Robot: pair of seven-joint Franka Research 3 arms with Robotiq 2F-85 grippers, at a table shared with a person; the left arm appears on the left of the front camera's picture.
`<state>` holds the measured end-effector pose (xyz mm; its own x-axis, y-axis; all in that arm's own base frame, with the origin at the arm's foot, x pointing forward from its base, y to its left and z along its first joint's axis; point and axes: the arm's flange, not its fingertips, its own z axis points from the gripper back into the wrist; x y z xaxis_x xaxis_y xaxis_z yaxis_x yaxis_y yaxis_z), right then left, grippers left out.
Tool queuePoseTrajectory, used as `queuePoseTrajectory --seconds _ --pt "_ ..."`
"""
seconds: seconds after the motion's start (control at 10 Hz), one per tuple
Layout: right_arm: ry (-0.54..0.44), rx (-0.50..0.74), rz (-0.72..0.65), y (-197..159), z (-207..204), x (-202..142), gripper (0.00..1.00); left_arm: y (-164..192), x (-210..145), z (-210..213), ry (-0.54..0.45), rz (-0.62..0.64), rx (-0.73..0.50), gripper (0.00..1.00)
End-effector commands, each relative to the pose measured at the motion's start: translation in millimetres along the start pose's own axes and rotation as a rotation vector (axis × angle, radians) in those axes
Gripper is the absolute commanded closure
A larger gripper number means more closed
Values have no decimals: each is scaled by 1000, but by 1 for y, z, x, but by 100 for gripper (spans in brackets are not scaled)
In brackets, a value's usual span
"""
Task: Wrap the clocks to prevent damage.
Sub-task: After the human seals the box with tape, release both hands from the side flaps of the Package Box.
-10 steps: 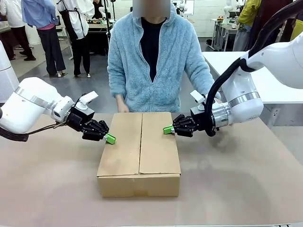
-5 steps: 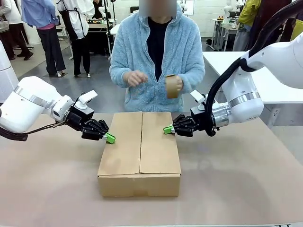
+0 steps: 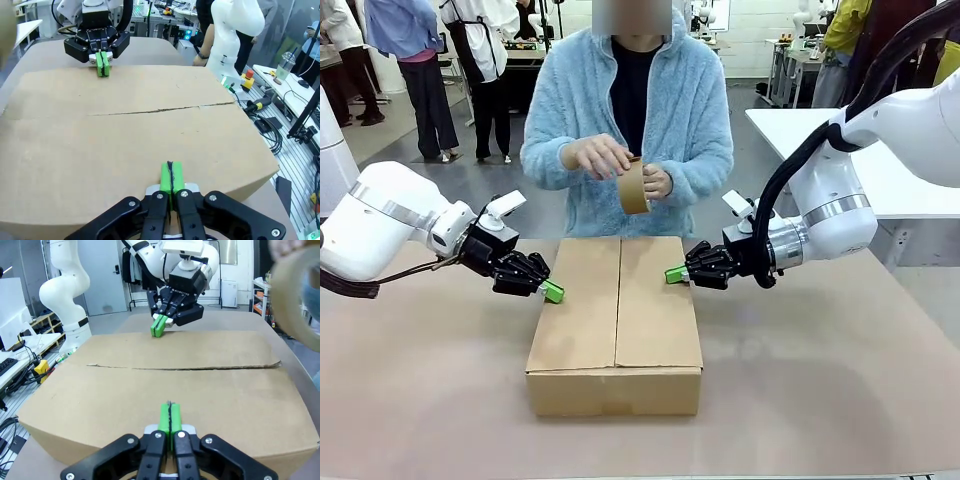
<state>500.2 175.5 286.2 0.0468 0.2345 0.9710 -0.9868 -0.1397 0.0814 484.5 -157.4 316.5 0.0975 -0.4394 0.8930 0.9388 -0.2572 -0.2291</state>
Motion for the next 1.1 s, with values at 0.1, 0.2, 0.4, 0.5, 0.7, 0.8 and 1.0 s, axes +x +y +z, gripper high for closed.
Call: queuePoseTrajectory --seconds 0.1,0.2,0.4,0.5,0.7,0.8,1.0 --pt "1 -11 -9 1 -2 -3 99 3 -3 -2 4 5 22 100" --pt "1 -11 -9 1 -2 -3 99 3 -3 -2 4 5 22 100" --pt "1 -11 -9 1 -2 -3 99 3 -3 -2 4 5 22 100" --pt "1 -11 -9 1 -2 -3 99 3 -3 -2 4 5 22 100" --pt "1 -11 -9 1 -2 -3 99 3 -3 -2 4 5 22 100" --pt "1 -11 -9 1 -2 -3 99 3 -3 -2 4 5 22 100" --pt "1 -11 -9 1 -2 -3 99 3 -3 -2 4 5 22 100"
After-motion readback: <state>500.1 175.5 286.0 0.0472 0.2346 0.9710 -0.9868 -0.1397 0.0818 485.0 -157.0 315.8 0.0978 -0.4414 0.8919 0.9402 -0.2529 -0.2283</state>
